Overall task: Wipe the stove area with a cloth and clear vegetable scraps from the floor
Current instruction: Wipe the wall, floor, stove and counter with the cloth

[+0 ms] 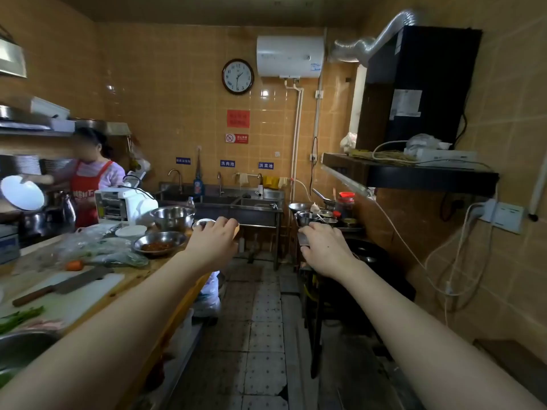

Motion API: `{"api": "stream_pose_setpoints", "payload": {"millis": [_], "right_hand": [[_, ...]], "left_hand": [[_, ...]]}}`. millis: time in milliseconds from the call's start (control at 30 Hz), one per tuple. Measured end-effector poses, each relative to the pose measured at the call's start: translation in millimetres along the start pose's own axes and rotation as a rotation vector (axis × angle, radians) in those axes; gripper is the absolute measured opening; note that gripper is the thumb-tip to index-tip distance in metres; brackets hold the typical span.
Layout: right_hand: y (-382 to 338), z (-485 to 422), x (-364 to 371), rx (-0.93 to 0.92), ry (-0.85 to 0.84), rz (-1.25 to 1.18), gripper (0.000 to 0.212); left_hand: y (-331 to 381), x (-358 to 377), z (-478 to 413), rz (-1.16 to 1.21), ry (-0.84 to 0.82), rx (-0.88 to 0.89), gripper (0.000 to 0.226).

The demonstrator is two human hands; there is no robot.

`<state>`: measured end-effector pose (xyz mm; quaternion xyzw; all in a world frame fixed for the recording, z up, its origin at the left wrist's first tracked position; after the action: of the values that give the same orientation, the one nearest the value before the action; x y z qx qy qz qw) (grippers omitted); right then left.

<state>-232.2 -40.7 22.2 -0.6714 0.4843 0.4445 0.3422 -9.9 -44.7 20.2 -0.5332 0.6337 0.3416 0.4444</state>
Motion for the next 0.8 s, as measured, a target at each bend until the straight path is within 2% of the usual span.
{"api": "stream_pose_setpoints", "payload": {"millis": [267,433,600,800], "right_hand": [[2.2,-48.2,47.1,0.036,-0.028,-0.035,0.050],[12.9,-107.6,112.0,0.081,-0.052,-0.052,0.049],[15.6,-212.7,184.2,0.127,-0.093,-0.070,0.047],[18.4,-380.1,252.3,0.162,-0.072,-0.101,0.045]], "left_hand": [[-22.7,43.1,-49.5,0.025,-0.091,0.003,0.047],[-45.6,104.8,-115.5,0.055,-0.147,0.022,0.042],[-91.9,162.7,-220.2,0.117,-0.149,0.038,0.045],[-164.5,220.0,-372.9,0.177,-0.137,0.097,0.040]]}}
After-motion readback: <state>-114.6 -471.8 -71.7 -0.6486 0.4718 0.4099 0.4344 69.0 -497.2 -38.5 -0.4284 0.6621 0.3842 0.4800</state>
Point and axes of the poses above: each hand's wrist, its own z-axis away from the middle knuckle, its own x-axis out of the palm, y = z × x, the point moved 5 cm from there along -z, towards the middle knuckle, and after that the axes turned 2 degrees about -y, right-handed, at the moved point
